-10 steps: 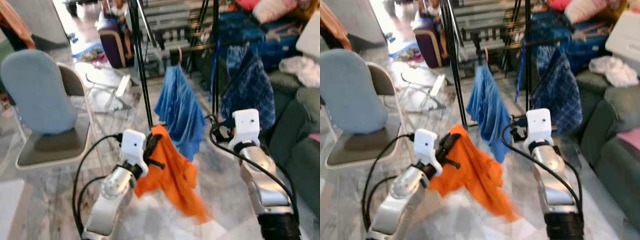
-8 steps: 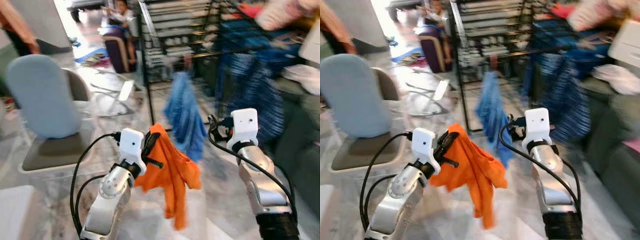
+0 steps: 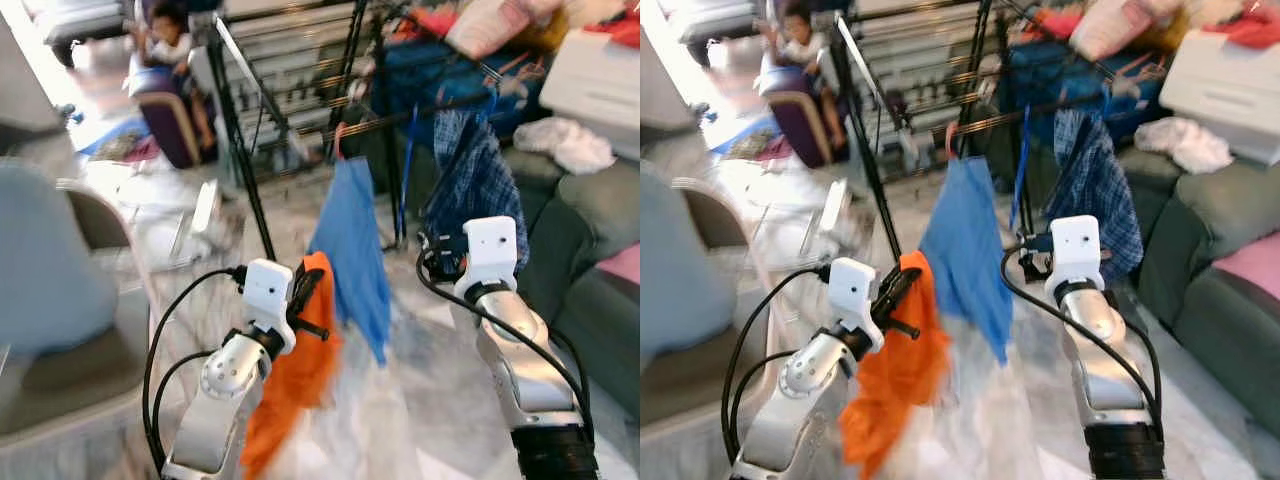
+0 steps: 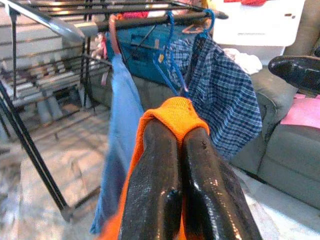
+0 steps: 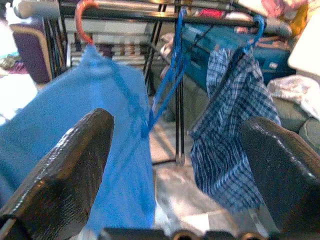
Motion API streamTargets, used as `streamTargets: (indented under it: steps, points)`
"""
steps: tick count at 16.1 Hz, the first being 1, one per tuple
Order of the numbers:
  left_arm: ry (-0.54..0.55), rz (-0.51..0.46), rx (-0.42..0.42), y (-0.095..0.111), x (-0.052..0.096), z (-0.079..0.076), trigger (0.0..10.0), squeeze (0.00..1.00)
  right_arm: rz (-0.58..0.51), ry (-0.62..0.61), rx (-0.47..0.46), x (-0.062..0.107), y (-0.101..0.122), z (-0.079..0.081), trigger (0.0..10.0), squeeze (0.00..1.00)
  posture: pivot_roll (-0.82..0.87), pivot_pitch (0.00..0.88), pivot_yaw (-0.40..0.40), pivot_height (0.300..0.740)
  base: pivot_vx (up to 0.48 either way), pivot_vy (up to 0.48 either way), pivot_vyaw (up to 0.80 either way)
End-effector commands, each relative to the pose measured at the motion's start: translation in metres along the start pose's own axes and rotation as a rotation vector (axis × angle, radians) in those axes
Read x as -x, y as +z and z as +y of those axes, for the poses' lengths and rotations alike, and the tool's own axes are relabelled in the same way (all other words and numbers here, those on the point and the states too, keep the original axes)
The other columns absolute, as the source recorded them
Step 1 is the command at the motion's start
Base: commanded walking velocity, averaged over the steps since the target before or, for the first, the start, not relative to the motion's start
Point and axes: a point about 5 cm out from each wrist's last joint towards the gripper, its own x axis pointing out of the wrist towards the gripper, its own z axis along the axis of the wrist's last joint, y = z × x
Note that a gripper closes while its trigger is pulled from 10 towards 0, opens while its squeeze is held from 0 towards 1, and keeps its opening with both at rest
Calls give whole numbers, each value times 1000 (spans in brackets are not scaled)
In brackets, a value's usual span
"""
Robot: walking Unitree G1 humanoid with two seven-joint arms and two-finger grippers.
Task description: Hang hanger
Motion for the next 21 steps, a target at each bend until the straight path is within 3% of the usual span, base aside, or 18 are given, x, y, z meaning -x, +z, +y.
streamTargets:
  steps: [1,14,19,21]
  points:
    - [8,-2,-14,3,1,5,10000,0,0,20,-7,1,1,6,10000,0,-146,48,45,740,435,0,-550]
    - [3,13,-16,1,3,3,10000,0,37,45,6,0,-7,8,10000,0,-144,55,47,740,439,0,-39]
    - [6,19,-26,3,3,4,10000,0,66,90,38,-11,-5,1,10000,0,-137,72,47,740,0,0,0]
    - [12,20,-32,3,4,5,10000,0,60,133,49,-14,-2,5,10000,0,-135,81,47,740,0,0,0]
